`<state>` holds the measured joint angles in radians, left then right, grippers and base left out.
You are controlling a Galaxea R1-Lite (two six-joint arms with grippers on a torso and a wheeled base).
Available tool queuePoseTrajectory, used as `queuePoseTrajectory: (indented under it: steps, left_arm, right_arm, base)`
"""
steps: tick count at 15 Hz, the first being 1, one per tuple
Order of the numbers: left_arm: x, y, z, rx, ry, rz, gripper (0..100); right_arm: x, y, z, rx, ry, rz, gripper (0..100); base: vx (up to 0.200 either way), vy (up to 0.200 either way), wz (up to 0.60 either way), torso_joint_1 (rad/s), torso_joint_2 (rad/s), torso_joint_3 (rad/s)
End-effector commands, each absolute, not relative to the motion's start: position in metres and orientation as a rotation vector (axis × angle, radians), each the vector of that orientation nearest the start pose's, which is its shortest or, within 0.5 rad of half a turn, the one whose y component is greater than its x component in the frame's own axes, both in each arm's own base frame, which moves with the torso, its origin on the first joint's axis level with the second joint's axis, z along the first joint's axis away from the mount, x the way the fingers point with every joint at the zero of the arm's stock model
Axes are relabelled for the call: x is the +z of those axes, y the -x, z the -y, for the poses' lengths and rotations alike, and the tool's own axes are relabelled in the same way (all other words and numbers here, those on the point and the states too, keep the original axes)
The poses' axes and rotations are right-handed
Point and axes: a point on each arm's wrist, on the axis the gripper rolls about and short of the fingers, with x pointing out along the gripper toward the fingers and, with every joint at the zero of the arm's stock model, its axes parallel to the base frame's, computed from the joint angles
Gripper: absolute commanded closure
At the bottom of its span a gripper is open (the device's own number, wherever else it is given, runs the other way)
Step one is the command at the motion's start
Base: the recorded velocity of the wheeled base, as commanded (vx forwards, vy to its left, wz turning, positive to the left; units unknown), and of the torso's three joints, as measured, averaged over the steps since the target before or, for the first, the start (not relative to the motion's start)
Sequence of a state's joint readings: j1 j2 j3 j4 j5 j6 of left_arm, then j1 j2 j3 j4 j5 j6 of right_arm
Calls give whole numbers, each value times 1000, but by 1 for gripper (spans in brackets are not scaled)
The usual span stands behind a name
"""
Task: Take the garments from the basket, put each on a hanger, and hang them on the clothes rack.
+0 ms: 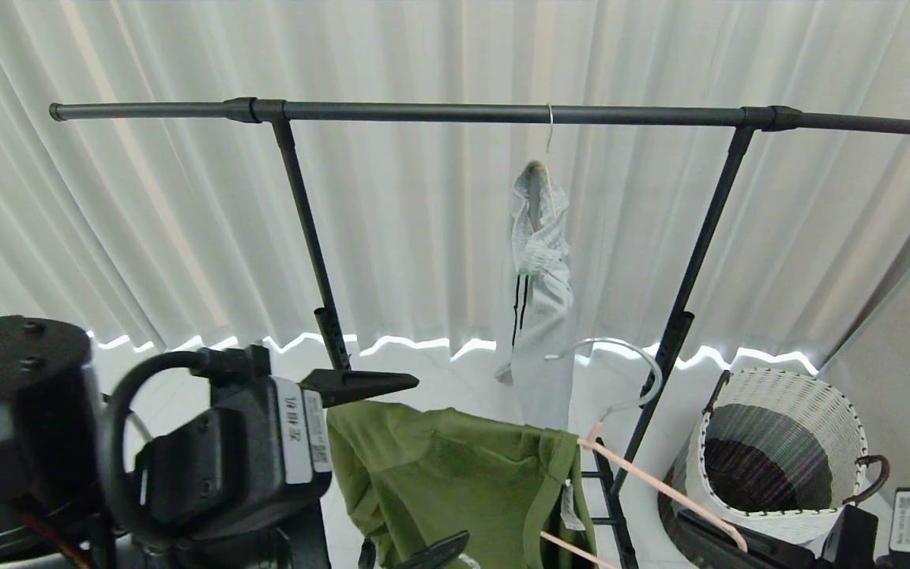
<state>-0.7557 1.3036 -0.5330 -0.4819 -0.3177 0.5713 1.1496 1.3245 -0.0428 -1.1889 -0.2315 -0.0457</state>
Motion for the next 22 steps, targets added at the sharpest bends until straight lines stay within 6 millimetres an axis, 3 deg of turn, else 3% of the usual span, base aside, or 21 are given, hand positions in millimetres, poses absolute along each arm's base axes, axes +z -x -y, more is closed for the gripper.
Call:
queuePoseTrajectory:
  steps: [1,7,10,17,18,22]
  left_arm:
    - [178,-146,153,-1187,-584,-48,0]
    - [168,-145,152,-1212,-585,-85,0]
    - [152,-146,155,-1285,-578,-149,0]
    - [149,-148,158,-1293,-578,-161,0]
    - [149,-148,158,-1293,-578,-163,100]
    - [142,-145,155,-1298,-584,-193,100]
  right_arm:
    - [132,-60,-136,955,115,-63,100]
    - [128,-55,-131,979,140,-70,100]
    - [126,-51,-134,1011,154,-73,100]
    - [125,-51,-135,1038,162,-81,100]
    - [125,-51,-135,1038,163,-83,100]
    - [126,-51,-134,1035,167,-73,100]
  base:
    - [0,0,0,0,0,0]
    - [0,0,0,0,0,0]
    - [0,0,0,0,0,0]
    - [0,0,0,0,0,0]
    - [0,0,0,0,0,0]
    - [0,0,0,0,0,0]
